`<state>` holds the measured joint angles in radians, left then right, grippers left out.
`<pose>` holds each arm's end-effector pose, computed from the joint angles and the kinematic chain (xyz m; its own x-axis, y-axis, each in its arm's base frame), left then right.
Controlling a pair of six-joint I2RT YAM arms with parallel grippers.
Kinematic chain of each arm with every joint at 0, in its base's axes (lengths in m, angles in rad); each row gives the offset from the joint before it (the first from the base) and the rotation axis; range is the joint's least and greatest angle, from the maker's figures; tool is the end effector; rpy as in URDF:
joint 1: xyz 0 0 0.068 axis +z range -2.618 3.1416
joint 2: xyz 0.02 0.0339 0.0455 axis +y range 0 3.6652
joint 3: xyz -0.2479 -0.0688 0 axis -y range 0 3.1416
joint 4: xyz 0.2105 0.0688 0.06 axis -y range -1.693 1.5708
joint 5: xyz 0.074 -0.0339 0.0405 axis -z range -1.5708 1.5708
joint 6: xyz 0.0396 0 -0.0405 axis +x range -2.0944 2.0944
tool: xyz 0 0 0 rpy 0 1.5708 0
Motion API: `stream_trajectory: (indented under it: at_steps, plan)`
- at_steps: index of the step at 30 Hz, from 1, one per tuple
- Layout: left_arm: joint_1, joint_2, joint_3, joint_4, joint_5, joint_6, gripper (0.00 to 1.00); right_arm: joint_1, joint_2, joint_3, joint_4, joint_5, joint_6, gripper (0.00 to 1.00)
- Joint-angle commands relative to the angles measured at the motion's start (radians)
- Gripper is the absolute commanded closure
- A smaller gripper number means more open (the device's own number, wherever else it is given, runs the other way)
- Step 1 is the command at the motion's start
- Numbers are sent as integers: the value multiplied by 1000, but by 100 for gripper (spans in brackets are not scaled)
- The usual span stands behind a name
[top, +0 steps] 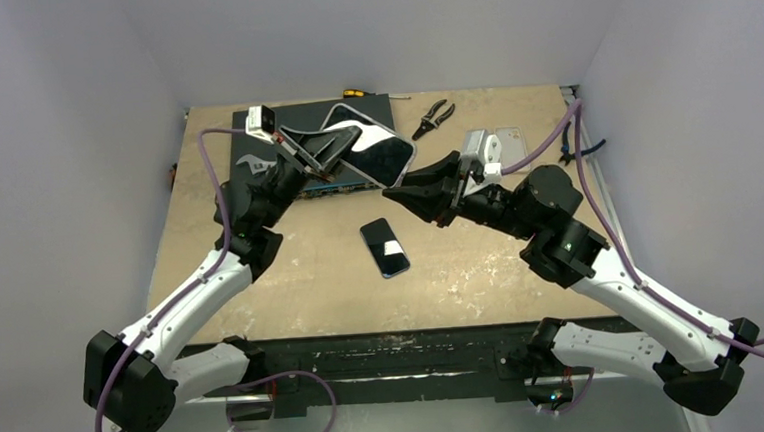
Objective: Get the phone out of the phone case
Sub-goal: Remove the phone case from the phone.
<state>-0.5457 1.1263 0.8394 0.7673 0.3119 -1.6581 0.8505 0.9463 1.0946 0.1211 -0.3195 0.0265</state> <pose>0.1914 -0.1304 0.3869 -0.7583 -0.6488 -0.0640 0.3302 -0.2976 -0.8958 0.1107 0.1450 0.4348 0.1513 0.2105 -0.9658 -0.9176 0.3932 -0.0580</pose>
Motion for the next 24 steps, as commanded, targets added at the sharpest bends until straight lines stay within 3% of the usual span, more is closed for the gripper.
stream_trajectory:
  at_steps: [1, 24]
  plan:
    - [-48, 48, -45, -241, 249, 189, 100, -1, -42, 50, 359, 140, -176, 100]
    - [-99, 56, -16, -323, 295, 259, 100, 12, -43, 41, 501, 304, -447, 100]
